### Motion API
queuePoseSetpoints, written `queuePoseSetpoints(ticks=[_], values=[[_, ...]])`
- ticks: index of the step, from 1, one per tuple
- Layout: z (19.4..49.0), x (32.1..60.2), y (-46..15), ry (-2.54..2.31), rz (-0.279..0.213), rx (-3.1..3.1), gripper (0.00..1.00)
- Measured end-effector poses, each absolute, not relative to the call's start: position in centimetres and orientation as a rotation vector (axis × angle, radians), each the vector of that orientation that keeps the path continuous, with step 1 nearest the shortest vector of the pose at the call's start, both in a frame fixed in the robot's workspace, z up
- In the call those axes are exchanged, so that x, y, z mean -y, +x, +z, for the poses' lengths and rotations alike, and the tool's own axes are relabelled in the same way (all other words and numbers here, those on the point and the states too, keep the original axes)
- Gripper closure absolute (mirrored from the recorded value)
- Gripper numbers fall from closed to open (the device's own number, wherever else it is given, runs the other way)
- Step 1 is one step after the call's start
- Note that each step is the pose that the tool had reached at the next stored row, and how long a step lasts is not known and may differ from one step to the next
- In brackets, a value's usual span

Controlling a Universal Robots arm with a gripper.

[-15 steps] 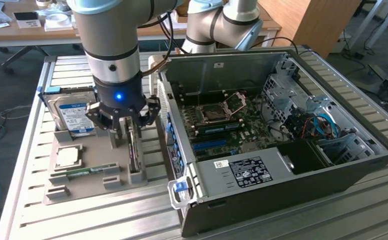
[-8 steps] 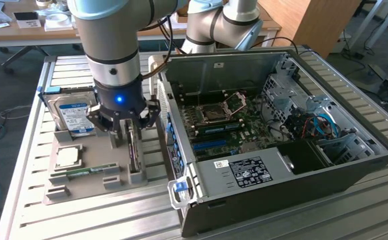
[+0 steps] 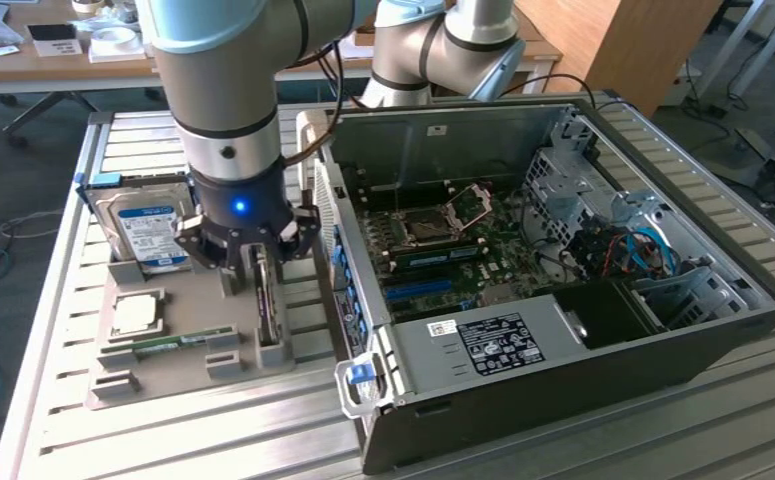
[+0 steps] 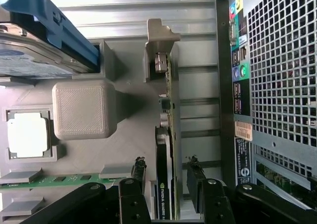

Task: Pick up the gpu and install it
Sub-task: 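Pick up the gpu and move the gpu toward the slot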

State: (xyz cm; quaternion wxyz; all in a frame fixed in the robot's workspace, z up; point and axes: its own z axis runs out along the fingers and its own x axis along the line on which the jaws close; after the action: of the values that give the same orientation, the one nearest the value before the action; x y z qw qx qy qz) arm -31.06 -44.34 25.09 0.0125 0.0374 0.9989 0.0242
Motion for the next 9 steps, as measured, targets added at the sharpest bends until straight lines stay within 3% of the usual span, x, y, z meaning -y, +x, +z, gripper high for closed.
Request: queuePoseSetpoints(ticks=[9], values=[[24.29, 44.31, -31.12, 0.117, 0.076, -3.113, 0.53]])
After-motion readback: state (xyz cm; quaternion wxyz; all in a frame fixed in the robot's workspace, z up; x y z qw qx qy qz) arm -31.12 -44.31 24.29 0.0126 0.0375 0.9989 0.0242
